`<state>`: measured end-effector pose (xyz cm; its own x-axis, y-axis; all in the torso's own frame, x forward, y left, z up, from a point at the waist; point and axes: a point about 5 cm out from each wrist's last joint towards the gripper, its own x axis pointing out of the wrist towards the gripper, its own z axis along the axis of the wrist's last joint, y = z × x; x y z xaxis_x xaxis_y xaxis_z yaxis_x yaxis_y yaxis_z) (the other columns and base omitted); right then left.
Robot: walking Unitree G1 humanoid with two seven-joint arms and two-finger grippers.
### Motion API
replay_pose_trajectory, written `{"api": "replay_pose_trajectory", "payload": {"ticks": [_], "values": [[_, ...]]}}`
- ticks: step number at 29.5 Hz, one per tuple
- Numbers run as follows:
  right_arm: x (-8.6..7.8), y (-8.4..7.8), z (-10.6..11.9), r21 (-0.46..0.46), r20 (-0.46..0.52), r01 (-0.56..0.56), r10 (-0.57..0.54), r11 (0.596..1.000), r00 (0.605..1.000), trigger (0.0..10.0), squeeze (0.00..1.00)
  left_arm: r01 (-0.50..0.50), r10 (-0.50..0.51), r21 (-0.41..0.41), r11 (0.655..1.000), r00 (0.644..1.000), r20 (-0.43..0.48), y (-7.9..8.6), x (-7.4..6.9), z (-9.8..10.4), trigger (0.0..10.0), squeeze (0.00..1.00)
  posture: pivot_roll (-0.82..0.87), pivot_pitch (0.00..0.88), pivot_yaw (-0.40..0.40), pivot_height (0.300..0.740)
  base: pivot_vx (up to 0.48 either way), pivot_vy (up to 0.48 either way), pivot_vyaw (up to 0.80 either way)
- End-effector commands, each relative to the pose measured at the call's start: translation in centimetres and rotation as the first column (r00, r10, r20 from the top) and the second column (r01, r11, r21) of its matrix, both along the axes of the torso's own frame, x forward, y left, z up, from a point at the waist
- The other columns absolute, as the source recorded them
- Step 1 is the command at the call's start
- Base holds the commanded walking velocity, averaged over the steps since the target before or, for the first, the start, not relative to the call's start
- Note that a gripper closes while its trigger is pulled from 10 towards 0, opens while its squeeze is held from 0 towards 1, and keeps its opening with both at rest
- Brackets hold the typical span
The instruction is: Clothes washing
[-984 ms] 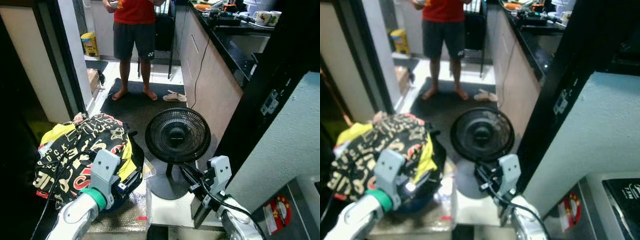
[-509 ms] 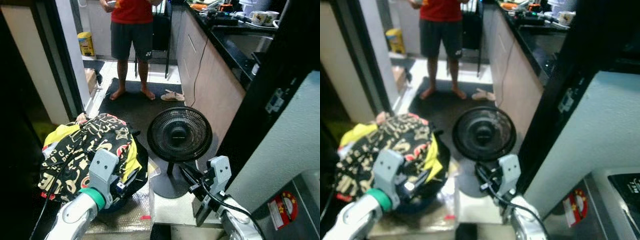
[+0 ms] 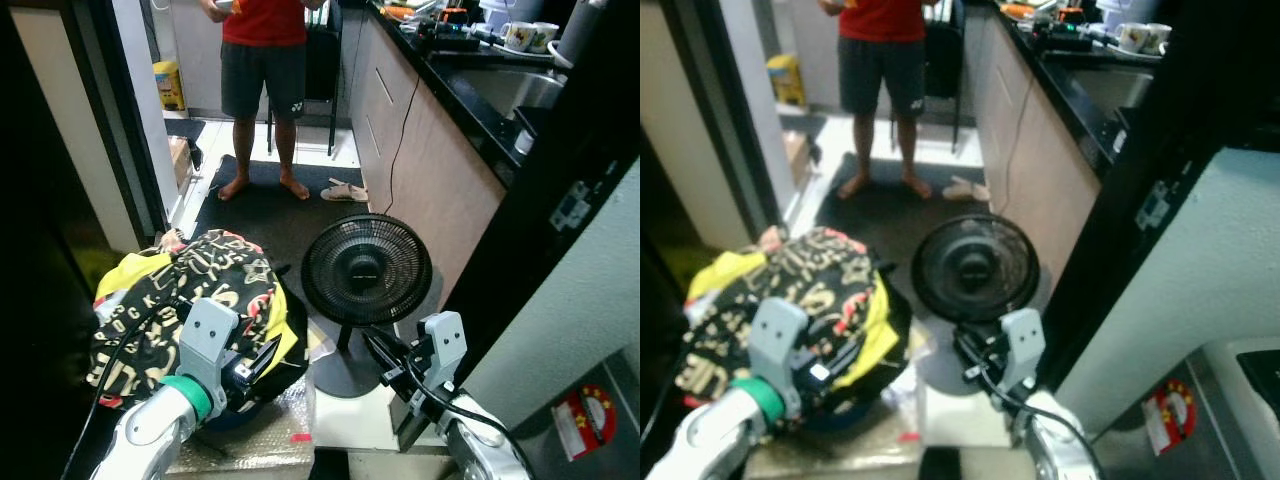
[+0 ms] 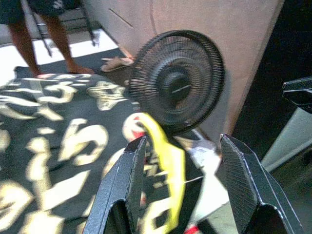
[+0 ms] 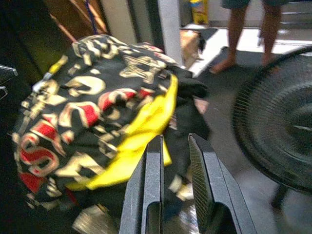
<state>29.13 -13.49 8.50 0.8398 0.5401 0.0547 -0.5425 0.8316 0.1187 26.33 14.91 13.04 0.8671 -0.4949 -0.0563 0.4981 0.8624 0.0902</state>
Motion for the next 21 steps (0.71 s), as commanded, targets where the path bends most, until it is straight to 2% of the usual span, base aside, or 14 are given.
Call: {"api": "replay_pose_trajectory", "payload": {"ticks": [1,21], "values": [[-0.17,-0.11,-0.4,-0.011,-0.015,-0.003,0.003,1.0,1.0,10.0,0.0,0.003,-0.003,-0.005,1.0,1.0,-0.021,-0.09,-0.14,-0.42,10.0,0.0,0.08,0.0,-0.022,0.74,0.0,0.0,0.0],[-0.26,0.01,-0.44,-0.011,-0.017,-0.008,0.008,1.0,1.0,10.0,0.0,0.006,-0.005,0.009,1.0,1.0,-0.019,-0.16,-0.21,-0.5,10.0,0.0,0.08,0.006,-0.022,0.74,0.0,0.0,0.0]]}}
